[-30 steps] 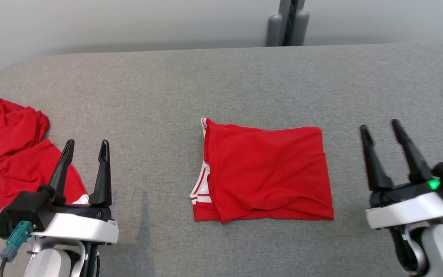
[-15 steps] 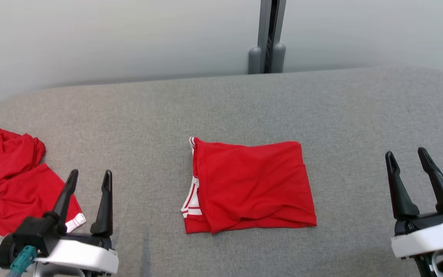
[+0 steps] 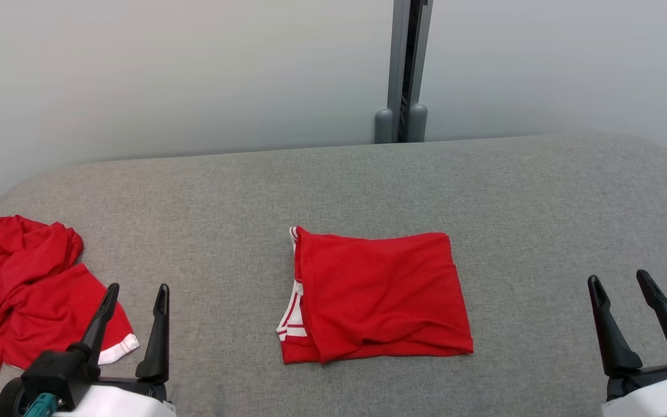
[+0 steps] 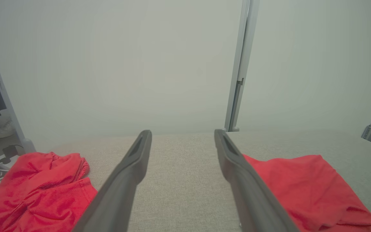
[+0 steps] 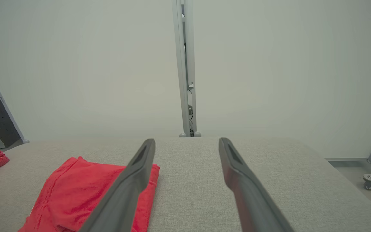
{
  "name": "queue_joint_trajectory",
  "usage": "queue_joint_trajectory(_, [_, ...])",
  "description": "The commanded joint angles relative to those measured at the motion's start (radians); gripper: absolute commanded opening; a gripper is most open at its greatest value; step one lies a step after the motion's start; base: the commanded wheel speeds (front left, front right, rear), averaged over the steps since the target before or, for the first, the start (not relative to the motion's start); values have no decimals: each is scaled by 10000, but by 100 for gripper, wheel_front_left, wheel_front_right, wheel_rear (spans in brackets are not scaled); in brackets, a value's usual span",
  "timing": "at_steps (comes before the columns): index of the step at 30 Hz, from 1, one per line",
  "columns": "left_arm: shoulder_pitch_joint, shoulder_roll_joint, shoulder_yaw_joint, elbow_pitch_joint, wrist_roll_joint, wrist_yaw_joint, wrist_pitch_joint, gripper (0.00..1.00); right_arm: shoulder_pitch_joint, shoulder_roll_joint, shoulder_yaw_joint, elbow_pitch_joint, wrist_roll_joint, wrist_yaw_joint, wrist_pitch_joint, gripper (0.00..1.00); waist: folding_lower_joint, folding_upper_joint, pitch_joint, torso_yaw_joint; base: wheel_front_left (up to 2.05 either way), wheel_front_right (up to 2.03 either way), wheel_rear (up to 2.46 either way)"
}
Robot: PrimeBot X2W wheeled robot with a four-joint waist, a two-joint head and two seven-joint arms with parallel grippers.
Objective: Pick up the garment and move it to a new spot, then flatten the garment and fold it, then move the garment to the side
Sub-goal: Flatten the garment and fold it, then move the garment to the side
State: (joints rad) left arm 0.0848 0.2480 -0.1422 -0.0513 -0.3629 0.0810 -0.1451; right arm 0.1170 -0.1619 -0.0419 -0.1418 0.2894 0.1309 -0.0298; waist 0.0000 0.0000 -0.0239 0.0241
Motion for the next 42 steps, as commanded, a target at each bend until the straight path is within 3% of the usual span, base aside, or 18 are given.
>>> queue_joint_trajectory(1, [105,96,58,-14,-34,83,-6,100,148,-4,-51,-79,-96,-3,79,100,0,0,-51,-2,0,0,0])
queue_joint_trajectory(33, [94,252,-36,-206,-246,261,145,100,212,176,-118,-129,-64,-3,121,100,0,0,-159,247,0,0,0])
queue_joint_trajectory(42, [-647,202,-164,-351,-275,100,16,100,-511,-10,107,1318,247,-2,364,100,0,0,484,1000,0,0,0])
